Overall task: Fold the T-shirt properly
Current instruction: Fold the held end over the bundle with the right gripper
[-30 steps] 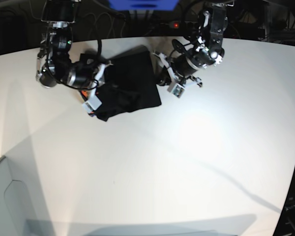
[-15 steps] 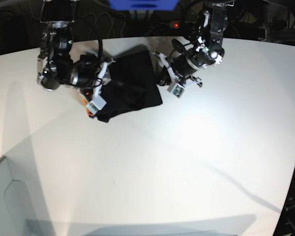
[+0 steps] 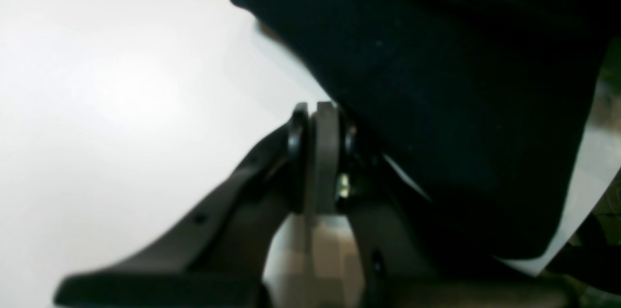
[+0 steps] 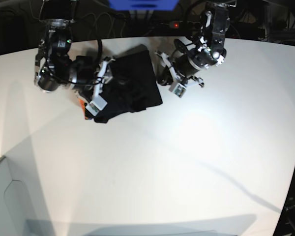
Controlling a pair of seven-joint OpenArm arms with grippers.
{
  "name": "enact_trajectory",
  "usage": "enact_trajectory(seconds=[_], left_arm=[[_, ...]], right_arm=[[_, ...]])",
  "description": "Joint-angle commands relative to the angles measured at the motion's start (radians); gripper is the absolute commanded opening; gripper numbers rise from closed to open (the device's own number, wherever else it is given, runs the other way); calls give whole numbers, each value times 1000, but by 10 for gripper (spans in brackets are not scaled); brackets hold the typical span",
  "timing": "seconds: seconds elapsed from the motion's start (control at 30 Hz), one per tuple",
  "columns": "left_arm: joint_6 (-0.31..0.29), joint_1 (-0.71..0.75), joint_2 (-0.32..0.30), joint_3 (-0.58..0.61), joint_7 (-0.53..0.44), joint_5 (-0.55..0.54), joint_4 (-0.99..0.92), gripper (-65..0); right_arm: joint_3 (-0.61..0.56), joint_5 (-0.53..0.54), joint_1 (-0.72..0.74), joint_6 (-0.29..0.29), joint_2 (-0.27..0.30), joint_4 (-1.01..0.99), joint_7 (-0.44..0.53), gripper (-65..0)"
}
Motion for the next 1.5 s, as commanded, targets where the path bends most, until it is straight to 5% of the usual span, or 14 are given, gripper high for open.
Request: enact_trajectory(seconds=[0.0, 0.27, 0.47, 0.83, 1.13, 1.27, 1.47], left_arm=[[4, 7, -4, -1, 26, 23, 8, -615], [4, 5, -4, -1, 26, 23, 8, -615], [4, 5, -6, -1, 26, 21, 9, -615], [4, 4, -6, -1, 26, 21, 9, -615], [4, 4, -6, -1, 26, 20, 9, -615], [4, 4, -6, -1, 26, 23, 9, -615], [4, 2, -6, -1, 26, 26, 9, -615]], right_arm=[[2, 29, 10, 11, -2, 18, 16, -310], [2, 160, 13, 11, -1, 12, 16, -305], [1, 181, 16, 11, -1, 12, 16, -226], [2, 190, 13, 11, -2, 16, 16, -223], [5, 345, 26, 11, 4, 18, 16, -227], [5, 344, 49, 11, -2, 16, 16, -311], [2, 316, 108, 11, -1, -48, 17, -585]])
